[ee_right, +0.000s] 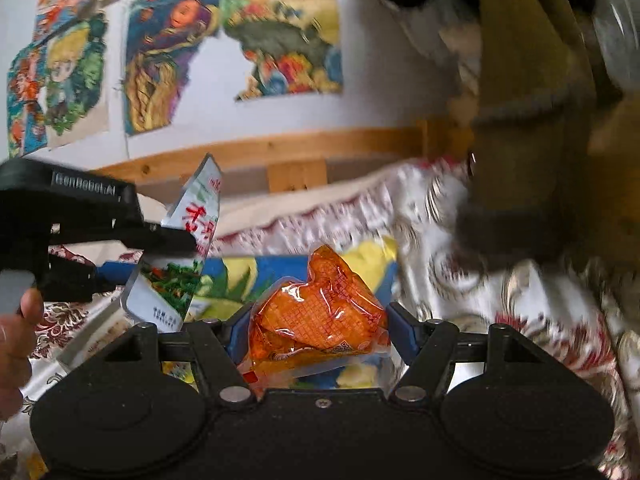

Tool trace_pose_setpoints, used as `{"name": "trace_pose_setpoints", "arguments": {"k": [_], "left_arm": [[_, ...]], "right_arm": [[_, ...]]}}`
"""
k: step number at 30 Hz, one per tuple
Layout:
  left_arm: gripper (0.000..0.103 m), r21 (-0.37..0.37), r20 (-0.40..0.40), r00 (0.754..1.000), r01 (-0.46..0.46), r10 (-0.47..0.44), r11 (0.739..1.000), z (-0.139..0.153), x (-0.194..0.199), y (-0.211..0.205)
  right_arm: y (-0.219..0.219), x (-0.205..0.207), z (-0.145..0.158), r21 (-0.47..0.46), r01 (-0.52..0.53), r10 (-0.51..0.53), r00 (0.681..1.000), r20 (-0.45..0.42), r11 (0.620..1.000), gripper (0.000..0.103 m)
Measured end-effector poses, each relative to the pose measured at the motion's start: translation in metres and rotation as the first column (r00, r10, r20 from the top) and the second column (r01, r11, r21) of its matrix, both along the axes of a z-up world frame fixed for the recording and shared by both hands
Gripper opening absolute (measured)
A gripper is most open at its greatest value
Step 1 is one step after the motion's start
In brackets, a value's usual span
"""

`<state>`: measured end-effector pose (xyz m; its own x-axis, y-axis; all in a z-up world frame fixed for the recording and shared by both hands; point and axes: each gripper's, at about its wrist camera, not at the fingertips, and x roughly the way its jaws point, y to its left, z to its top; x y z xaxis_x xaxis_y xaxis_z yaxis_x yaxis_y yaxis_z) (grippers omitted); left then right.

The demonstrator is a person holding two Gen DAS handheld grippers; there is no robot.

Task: Organize snacks
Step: 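Carry white bag and orange mesh bag over the tray with both tools, then open both tools to drop the two bags into the tray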

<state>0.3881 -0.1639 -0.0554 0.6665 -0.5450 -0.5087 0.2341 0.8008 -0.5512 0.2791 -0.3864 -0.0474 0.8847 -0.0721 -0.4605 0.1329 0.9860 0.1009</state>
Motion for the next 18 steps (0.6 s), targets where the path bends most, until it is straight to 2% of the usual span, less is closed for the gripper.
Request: {"name": "trace_pose_setpoints", "arguments": {"k": [7,18], "left_arm": [[0.046,0.086,-0.07,0.997,-0.036,0.042,0.996,-0.023,0.002,-0.005],[0.053,0.181,-0.078,0.996,-0.031,0.046,0.983,-0.03,0.001,-0.016]], "right_arm": [[0.005,0.006,-0.012,-0.034,-0.024,0.023,0.999,-0.042,0.999,0.07],[0.015,0.005,-0.016,-0.078,-0.057,0.052,0.997,-0.056,0.995,0.071]]}}
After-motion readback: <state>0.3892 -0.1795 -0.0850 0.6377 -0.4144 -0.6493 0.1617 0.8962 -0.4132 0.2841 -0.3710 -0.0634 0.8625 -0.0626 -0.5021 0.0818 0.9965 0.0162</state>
